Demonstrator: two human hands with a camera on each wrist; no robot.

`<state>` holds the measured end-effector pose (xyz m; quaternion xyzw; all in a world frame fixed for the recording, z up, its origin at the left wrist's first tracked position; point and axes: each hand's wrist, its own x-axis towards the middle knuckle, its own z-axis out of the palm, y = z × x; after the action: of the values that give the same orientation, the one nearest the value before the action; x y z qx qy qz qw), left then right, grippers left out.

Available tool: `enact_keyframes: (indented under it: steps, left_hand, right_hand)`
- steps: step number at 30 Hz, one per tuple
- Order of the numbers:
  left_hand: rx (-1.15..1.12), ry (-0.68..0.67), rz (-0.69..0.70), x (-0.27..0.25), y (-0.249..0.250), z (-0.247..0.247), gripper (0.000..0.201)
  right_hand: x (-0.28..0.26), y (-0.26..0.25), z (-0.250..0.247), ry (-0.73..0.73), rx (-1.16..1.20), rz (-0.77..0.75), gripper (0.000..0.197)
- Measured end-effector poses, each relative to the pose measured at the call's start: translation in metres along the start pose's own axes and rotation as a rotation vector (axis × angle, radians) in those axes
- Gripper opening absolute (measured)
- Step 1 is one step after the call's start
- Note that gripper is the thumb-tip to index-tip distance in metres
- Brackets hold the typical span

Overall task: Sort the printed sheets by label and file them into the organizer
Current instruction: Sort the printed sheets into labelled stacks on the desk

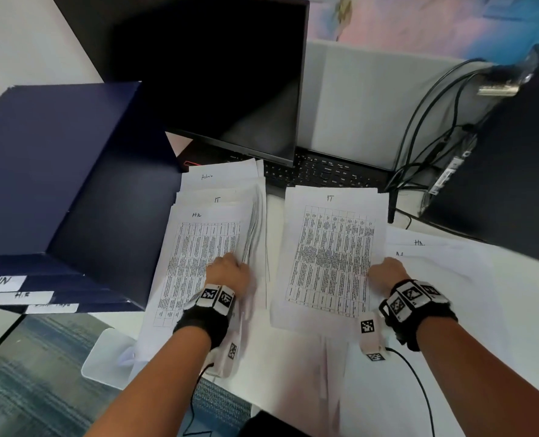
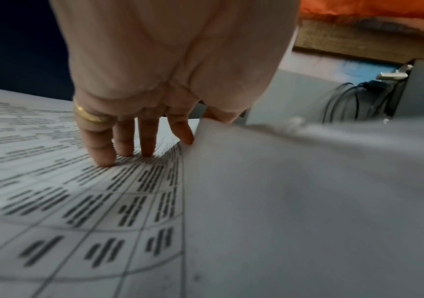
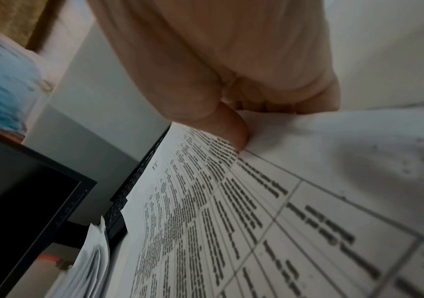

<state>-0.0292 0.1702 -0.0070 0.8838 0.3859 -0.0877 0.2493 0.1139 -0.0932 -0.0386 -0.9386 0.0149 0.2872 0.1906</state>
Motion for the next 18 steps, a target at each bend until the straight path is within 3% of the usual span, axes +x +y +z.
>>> enact_keyframes:
  steps: [2,5,7,10,12,15,18]
  left_hand:
    - [-0.099,0.009,0.023,-0.003,-0.009,-0.003,0.024]
    - [-0.222,0.032,-0.012,-0.008,-0.017,-0.007,0.024]
    - [-0.284,0.033,-0.036,-0.010,-0.021,-0.010,0.026]
    - [-0.412,0.046,-0.054,-0.014,-0.031,-0.021,0.016]
    - [-0.503,0.061,-0.055,-0.017,-0.040,-0.034,0.017]
    - [-0.539,0.124,-0.048,-0.016,-0.056,-0.058,0.021]
    - [-0.569,0.149,-0.052,-0.012,-0.072,-0.079,0.023]
  right_hand:
    - [0.004,0.005,0.000,0.023,-0.086,-0.044,0.034]
    - [-0.008,0.000,-0.008,0.125,-0.021,-0.053,0.037]
    - [-0.015,-0.005,-0.014,0.082,-0.012,0.005,0.037]
    - [-0.026,-0.010,-0.025,-0.005,-0.123,-0.093,0.033]
    - [-0.031,-0.016,-0.024,-0.067,-0.134,-0.041,0.032]
    - [-0.022,-0.031,-0.019,-0.178,-0.045,-0.027,0.037]
    - [-0.031,-0.053,-0.022,-0.128,-0.179,-0.107,0.038]
